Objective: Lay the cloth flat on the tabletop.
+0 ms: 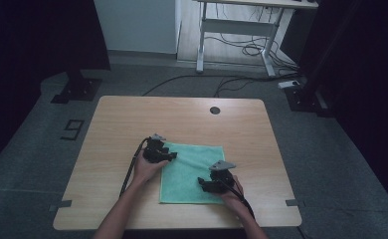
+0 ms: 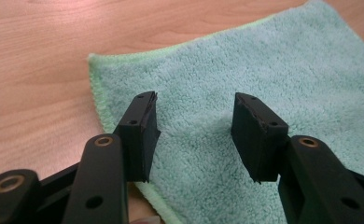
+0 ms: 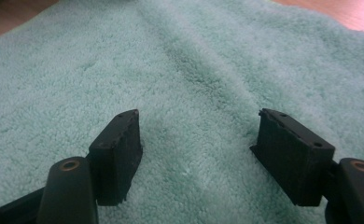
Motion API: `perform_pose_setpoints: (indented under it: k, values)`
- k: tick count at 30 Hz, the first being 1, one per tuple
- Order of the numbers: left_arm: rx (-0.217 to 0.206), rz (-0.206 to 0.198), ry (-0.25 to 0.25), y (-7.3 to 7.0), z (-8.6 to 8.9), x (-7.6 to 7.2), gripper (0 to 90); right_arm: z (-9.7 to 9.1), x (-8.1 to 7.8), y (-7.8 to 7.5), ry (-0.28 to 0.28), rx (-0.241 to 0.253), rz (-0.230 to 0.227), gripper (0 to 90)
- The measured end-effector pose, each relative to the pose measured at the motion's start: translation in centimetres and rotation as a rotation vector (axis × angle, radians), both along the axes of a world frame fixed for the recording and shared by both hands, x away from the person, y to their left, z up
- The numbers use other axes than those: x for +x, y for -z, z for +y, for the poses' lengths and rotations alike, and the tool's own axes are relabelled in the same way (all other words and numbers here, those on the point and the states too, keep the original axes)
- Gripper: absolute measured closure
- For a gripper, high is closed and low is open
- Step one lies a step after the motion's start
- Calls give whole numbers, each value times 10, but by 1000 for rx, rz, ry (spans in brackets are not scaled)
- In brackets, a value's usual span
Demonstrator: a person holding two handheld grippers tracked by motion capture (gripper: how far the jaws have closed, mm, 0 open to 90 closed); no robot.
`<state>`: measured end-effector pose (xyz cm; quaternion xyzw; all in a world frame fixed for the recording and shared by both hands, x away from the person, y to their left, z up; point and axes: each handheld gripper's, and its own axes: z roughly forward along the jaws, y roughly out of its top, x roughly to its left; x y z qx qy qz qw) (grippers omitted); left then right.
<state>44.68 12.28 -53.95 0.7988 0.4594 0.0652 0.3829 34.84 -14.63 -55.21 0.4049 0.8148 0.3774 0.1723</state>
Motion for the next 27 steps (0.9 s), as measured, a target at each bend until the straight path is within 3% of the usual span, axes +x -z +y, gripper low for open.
perform_pose_setpoints:
  k: [11,14,17,21,27]
  values:
    - [39,-6,0,-2,-12,10,478,5,2,1,11,-3,-1,243]
    - [42,-42,-16,-10,-9,6,464,2,4,-2,11,6,22,241]
    - [37,-74,-34,-20,-2,3,463,0,2,-10,18,21,-5,267]
    - [51,-100,-34,-33,10,0,465,10,-7,-21,-40,46,-26,263]
    - [86,-139,-39,-41,24,-6,457,29,-16,-24,-107,71,-39,258]
